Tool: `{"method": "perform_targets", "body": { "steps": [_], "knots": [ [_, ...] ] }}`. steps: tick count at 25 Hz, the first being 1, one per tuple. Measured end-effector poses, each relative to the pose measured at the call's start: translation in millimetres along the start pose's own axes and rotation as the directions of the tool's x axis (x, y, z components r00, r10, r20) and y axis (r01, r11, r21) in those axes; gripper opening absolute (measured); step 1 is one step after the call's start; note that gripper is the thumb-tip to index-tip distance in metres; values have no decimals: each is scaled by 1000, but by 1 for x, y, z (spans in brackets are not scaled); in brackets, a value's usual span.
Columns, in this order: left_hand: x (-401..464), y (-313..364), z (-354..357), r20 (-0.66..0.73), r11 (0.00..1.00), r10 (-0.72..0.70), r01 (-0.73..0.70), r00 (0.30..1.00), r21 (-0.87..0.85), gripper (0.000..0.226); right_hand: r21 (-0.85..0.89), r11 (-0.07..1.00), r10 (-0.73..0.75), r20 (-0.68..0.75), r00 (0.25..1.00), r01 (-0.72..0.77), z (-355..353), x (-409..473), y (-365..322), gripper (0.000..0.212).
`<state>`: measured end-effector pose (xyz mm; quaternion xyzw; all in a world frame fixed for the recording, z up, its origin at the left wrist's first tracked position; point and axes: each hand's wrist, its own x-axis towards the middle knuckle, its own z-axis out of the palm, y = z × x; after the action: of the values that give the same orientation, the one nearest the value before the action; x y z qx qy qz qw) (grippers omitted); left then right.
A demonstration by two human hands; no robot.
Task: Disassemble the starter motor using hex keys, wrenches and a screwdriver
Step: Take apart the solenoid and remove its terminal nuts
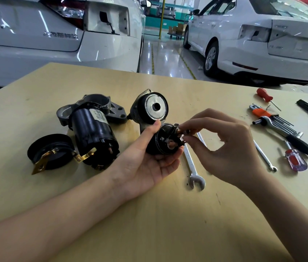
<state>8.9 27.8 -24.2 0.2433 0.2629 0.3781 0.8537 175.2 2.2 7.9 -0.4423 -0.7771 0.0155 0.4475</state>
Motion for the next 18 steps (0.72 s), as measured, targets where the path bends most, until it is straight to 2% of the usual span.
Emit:
{"method": "perform_targets", "body": {
  "steps": [3,7,11,15,18],
  "knots": [
    [0,0,0,4,1000,6,-6,1000,2,47,70,997,8,63,998,-12,-4,1,2,21],
    [1,0,0,-7,1000,6,-6,1000,14,47,95,995,32,-22,999,-30,1,1,-1,15],
    [1,0,0,-9,1000,0,0,1000,5,54,104,995,-2,-31,1000,5,0,1,1,31],
    [1,0,0,-6,1000,-5,5,1000,-4,59,94,992,-80,-7,997,80,-3,2,1,33],
    [1,0,-2,-9,1000,-10,10,1000,-9,55,233,972,-4,-91,996,25,-9,7,0,38]
  ]
}}
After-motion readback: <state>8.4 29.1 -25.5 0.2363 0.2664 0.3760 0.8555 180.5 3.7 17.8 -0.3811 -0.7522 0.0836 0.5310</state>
